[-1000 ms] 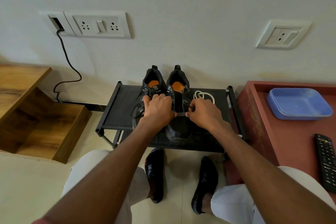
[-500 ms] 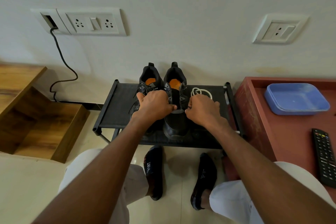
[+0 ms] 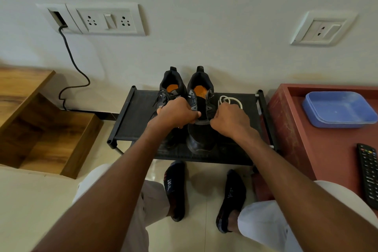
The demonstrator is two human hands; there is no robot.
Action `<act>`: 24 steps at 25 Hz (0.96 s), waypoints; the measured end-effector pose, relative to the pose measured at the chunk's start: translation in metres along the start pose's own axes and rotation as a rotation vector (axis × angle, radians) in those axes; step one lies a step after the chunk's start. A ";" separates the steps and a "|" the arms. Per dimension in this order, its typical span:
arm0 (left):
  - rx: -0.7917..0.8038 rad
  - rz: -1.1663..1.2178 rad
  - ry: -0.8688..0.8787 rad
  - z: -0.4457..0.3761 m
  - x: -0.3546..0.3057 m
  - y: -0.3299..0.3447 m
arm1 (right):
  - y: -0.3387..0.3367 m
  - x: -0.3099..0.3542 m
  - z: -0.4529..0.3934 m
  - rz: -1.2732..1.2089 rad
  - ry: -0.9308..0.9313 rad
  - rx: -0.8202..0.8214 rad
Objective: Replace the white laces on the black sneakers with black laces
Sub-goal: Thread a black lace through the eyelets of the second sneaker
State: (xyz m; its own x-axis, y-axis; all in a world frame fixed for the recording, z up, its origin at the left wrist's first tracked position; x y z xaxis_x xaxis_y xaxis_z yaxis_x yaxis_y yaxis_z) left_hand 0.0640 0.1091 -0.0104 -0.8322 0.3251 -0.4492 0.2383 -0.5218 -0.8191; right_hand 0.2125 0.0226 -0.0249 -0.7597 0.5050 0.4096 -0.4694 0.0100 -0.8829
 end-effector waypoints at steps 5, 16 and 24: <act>0.007 0.311 0.071 0.013 -0.016 -0.013 | -0.015 0.012 0.007 -0.467 0.085 0.096; -0.243 0.757 0.314 0.082 -0.084 -0.138 | -0.161 0.070 0.071 -1.110 -0.215 -0.064; -0.381 0.675 0.391 0.159 -0.161 -0.255 | -0.296 0.135 0.118 -0.988 -0.411 -0.265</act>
State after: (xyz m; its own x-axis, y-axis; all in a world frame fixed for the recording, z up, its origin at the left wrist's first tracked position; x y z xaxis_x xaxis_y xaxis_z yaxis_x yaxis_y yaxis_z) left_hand 0.0576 0.0646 0.3272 -0.2370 0.3252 -0.9155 0.8290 -0.4236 -0.3651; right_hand 0.1955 -0.0143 0.3185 -0.2173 -0.1528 0.9641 -0.8788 0.4604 -0.1251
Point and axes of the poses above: each hand's wrist, its own z-axis away from the middle knuckle, its own y-axis out of the palm, x = y × z, the point moved 8 cm from there along -z, towards the middle knuckle, and after that the axes turned 3 degrees about -z, right-handed, at the moved point
